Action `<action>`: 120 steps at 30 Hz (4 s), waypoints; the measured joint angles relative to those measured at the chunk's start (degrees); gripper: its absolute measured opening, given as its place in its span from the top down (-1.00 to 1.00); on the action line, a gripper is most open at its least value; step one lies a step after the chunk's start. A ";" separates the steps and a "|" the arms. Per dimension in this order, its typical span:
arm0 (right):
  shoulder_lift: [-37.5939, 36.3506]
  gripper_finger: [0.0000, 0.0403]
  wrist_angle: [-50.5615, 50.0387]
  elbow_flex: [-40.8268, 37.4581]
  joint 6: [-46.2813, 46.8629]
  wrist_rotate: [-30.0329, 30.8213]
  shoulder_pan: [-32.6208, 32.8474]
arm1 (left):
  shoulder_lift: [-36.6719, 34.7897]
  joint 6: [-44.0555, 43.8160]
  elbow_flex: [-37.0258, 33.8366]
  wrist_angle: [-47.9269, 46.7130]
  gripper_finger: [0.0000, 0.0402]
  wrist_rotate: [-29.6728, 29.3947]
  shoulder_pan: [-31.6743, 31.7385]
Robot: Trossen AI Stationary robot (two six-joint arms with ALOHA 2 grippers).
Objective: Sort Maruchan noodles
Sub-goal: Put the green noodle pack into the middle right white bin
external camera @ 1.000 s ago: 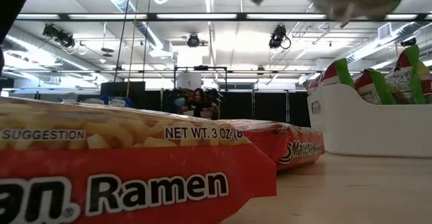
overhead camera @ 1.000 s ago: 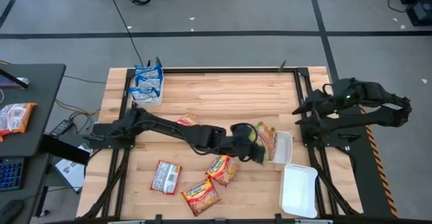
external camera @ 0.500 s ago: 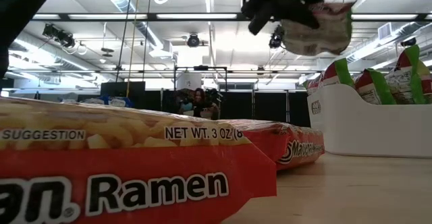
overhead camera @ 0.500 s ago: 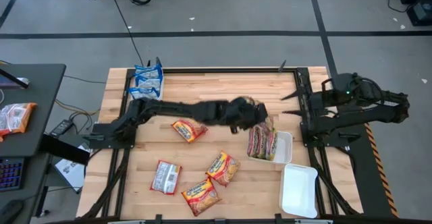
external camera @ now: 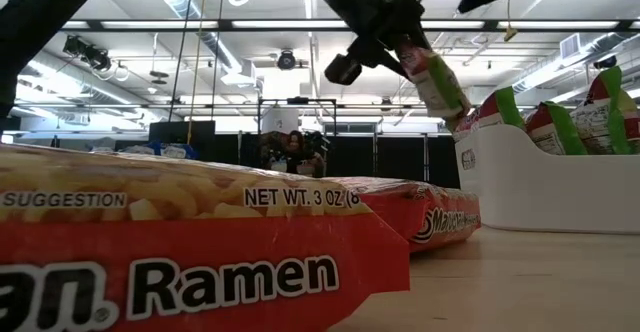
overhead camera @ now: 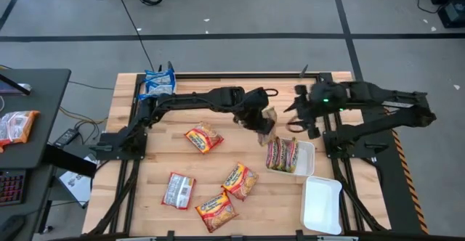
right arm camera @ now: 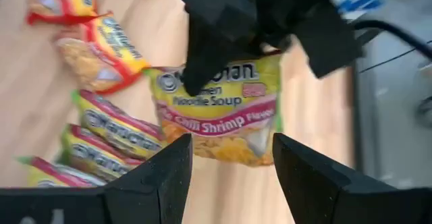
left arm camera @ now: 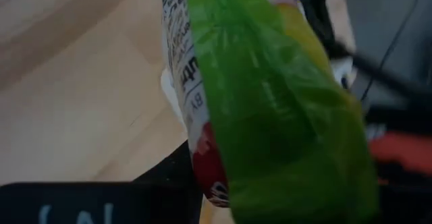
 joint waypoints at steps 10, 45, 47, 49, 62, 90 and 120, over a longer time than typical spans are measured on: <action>14.49 -0.15 0.22 3.90 6.43 -8.61 -4.41 | 0.02 23.54 1.07 -2.49 0.33 -0.89 -3.64; -1.13 0.35 13.72 3.85 15.30 -34.72 -23.35 | -10.86 29.64 2.95 -6.48 -0.42 -27.05 -5.70; -2.83 0.35 18.90 3.86 22.02 -37.48 -24.07 | -10.81 32.69 2.91 -1.89 -0.42 -29.85 -6.60; -4.74 0.35 21.19 3.83 25.69 -38.36 -24.41 | -10.75 36.05 2.93 3.84 -0.42 -33.25 -7.27; -10.95 0.35 20.01 4.03 25.71 -35.52 -27.85 | -10.38 44.98 2.82 31.00 -0.41 -27.20 -4.18; 5.00 -0.75 33.88 3.85 73.25 -14.46 -23.89 | -13.62 65.43 2.84 -0.76 0.20 -74.74 -5.35; 25.57 -0.05 61.16 3.87 107.87 1.04 -21.43 | -12.02 102.23 2.86 0.59 0.17 -77.18 -0.54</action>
